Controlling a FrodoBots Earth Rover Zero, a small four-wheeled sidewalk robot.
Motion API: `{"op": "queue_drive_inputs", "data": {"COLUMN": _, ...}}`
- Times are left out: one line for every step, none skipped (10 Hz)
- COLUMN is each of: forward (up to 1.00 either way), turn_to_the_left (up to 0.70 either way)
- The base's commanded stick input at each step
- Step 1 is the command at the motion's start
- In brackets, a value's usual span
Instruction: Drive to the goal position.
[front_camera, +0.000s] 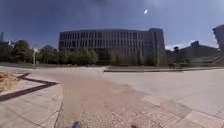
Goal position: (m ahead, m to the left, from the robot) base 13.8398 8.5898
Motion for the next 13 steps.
{"op": "queue_drive_inputs", "data": {"forward": 0.85, "turn_to_the_left": 0.11}}
{"op": "queue_drive_inputs", "data": {"forward": 0.85, "turn_to_the_left": 0.21}}
{"op": "queue_drive_inputs", "data": {"forward": 0.85, "turn_to_the_left": 0.34}}
{"op": "queue_drive_inputs", "data": {"forward": 0.85, "turn_to_the_left": 0.37}}
{"op": "queue_drive_inputs", "data": {"forward": 0.85, "turn_to_the_left": 0.12}}
{"op": "queue_drive_inputs", "data": {"forward": 0.85, "turn_to_the_left": 0.03}}
{"op": "queue_drive_inputs", "data": {"forward": 0.85, "turn_to_the_left": 0.03}}
{"op": "queue_drive_inputs", "data": {"forward": 0.85, "turn_to_the_left": 0.03}}
{"op": "queue_drive_inputs", "data": {"forward": 0.85, "turn_to_the_left": 0.03}}
{"op": "queue_drive_inputs", "data": {"forward": 0.85, "turn_to_the_left": 0.03}}
{"op": "queue_drive_inputs", "data": {"forward": 0.85, "turn_to_the_left": 0.03}}
{"op": "queue_drive_inputs", "data": {"forward": 0.85, "turn_to_the_left": 0.03}}
{"op": "queue_drive_inputs", "data": {"forward": 0.85, "turn_to_the_left": 0.03}}
